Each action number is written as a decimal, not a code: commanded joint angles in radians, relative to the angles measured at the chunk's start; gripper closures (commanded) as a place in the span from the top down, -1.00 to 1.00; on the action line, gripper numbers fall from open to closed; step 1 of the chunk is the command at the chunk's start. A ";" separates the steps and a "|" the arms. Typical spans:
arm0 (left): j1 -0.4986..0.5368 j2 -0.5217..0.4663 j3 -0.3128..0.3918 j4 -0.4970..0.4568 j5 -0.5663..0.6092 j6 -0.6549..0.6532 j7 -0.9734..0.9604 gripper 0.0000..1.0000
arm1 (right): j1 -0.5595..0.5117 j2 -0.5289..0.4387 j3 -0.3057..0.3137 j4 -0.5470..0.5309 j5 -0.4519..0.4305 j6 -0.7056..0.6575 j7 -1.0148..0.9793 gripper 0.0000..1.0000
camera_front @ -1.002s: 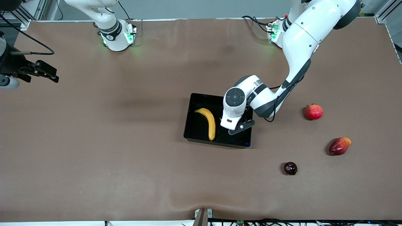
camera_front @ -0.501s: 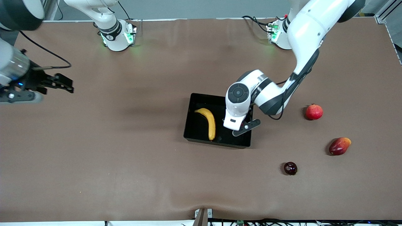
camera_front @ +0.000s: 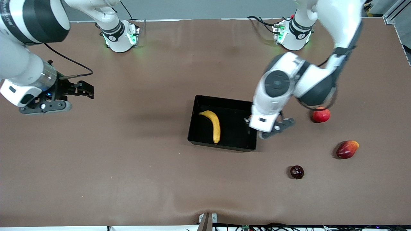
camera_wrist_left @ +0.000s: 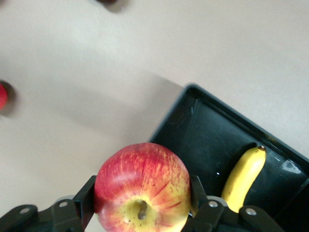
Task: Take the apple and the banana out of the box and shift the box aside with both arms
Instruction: 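Lift the apple out with the left gripper while the right gripper advances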
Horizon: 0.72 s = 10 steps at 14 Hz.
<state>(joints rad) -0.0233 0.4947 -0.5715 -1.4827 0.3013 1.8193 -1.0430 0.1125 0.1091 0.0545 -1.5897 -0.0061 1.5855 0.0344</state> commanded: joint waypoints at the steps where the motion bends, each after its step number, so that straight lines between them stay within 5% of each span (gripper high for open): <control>1: 0.090 -0.036 -0.011 -0.007 -0.037 -0.037 0.140 -1.00 | 0.007 0.011 -0.004 0.030 -0.015 -0.008 0.012 1.00; 10: 0.420 0.002 -0.007 -0.105 0.001 0.003 0.573 -1.00 | -0.017 0.032 -0.008 0.033 -0.002 -0.001 0.013 1.00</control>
<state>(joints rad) 0.3490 0.4943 -0.5640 -1.5573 0.2880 1.7818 -0.5142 0.1046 0.1186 0.0390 -1.5779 -0.0064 1.5872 0.0344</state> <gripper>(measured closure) 0.220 0.000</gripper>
